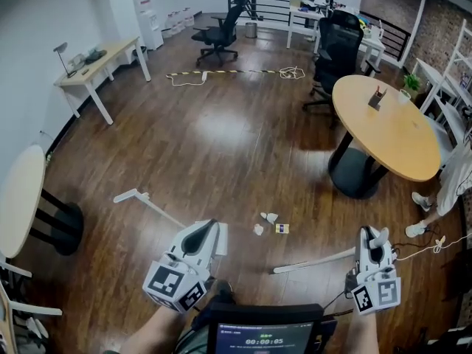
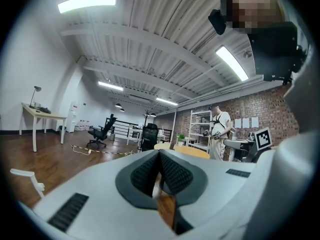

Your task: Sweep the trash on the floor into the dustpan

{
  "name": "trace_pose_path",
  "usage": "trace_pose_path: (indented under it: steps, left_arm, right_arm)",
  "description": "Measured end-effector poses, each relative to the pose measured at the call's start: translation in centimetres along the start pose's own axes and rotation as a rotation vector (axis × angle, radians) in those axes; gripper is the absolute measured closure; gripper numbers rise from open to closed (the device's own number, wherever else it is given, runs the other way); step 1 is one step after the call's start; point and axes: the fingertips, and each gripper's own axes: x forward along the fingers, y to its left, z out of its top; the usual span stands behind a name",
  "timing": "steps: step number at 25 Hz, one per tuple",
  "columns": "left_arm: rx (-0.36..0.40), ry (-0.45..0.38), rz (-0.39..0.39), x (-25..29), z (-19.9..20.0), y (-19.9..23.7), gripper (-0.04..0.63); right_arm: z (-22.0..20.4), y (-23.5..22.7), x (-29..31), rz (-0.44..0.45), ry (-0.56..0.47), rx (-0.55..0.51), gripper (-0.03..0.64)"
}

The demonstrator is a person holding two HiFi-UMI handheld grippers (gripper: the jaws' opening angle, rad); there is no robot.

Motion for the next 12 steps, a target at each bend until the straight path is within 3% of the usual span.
trace_pose_path:
  steps: [8, 12]
  left_arm:
    - [-0.039, 0.012, -0.009, 0.6, -0.6, 12.0, 0.588]
    - [-0.056, 0.025, 0.003, 1.4, -1.0, 15.1, 0.588]
  right_arm:
    - [-1.9, 4.6, 9.4, -0.073, -0.009, 0.011, 0.566]
    - [-2.3, 6.4, 13.3, -0.033, -0.007, 0.009, 0.566]
